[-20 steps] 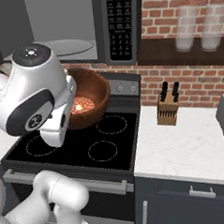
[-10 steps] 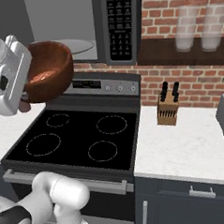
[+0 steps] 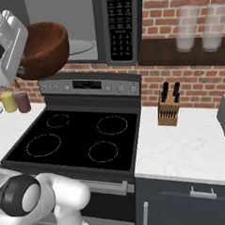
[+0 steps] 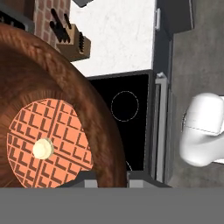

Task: Open the microwave, place the bowl with waffle inside the microwave, then close the microwave door and turn it on.

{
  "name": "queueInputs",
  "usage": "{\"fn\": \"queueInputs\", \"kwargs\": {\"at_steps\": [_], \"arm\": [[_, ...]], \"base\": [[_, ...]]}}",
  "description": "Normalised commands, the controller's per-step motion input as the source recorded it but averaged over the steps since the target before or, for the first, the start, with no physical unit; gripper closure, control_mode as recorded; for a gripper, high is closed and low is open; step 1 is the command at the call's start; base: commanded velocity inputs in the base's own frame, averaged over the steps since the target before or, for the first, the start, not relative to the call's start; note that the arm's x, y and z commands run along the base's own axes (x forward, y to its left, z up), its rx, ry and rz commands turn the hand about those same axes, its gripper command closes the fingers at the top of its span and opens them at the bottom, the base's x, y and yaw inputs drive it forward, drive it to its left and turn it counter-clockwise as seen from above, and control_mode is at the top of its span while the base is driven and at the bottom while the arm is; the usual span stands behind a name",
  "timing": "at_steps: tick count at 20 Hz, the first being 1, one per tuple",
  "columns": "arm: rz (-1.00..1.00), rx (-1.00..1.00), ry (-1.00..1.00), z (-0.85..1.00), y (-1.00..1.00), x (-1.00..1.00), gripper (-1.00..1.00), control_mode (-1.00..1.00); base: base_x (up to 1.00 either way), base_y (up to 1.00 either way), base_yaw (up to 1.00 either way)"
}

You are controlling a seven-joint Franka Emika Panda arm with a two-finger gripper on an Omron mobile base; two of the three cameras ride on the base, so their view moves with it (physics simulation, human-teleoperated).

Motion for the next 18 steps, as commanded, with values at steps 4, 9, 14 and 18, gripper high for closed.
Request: {"fn": "queueInputs", "kwargs": {"at_steps": [4,9,14,18], "arm": [[0.00,-0.01,0.00,0.02,0.11,0.58,1.00,-1.00],[0.05,-0.01,-0.03,-0.30,0.07,0.67,1.00,-1.00],[0.07,0.00,-0.15,-0.13,0.15,0.66,1.00,-1.00],[0.09,0.00,-0.27,0.00,0.21,0.54,1.00,-1.00]], "base": [[0.00,0.00,0.00],[0.00,0.00,0.00],[0.00,0.00,0.00],[0.00,0.00,0.00]]}}
